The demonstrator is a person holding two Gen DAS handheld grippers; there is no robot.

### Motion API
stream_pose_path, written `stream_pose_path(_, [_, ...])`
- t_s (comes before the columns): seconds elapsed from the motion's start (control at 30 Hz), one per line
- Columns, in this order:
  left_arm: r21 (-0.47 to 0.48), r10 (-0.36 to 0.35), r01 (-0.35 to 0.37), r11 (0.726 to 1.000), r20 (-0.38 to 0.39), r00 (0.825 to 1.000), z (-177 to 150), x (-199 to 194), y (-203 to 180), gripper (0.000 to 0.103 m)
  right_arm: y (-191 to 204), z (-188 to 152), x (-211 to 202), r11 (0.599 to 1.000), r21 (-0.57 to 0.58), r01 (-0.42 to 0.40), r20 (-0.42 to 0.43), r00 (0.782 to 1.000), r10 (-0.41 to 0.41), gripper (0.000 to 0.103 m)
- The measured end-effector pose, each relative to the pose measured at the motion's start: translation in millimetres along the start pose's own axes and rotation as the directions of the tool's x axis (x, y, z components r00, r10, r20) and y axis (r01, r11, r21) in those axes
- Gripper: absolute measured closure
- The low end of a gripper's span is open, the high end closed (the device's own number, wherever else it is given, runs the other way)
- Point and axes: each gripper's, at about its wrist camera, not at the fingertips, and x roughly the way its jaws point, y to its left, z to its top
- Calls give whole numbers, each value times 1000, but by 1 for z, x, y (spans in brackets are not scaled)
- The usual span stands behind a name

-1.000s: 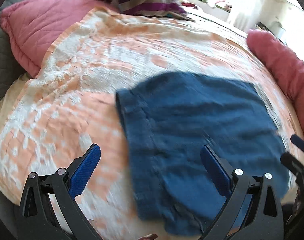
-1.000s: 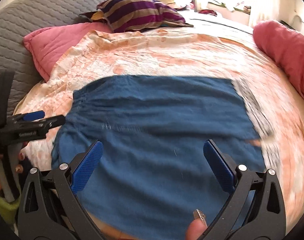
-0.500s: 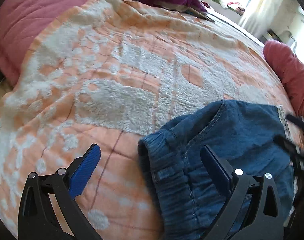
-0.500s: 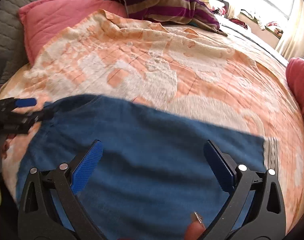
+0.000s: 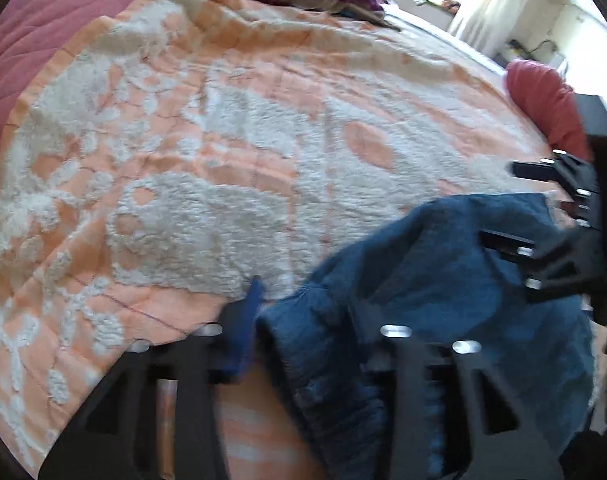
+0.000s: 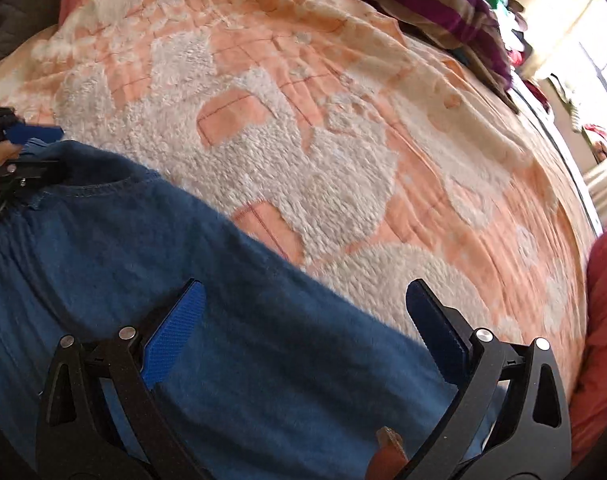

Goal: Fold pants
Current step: 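Grasp the waistband of the denim pants with the left gripper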

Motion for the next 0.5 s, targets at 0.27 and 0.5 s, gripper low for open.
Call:
stream_pose_path(0.27, [81, -70, 58, 995, 146, 987, -5, -53, -25, 72, 20, 6, 17, 988, -144, 52, -7, 999, -54, 12])
stream_pose_path(0.5, [113, -28, 12, 994, 146, 989, -15, -56, -27, 73, 41, -9, -2, 986, -163, -35, 60, 997, 45, 94])
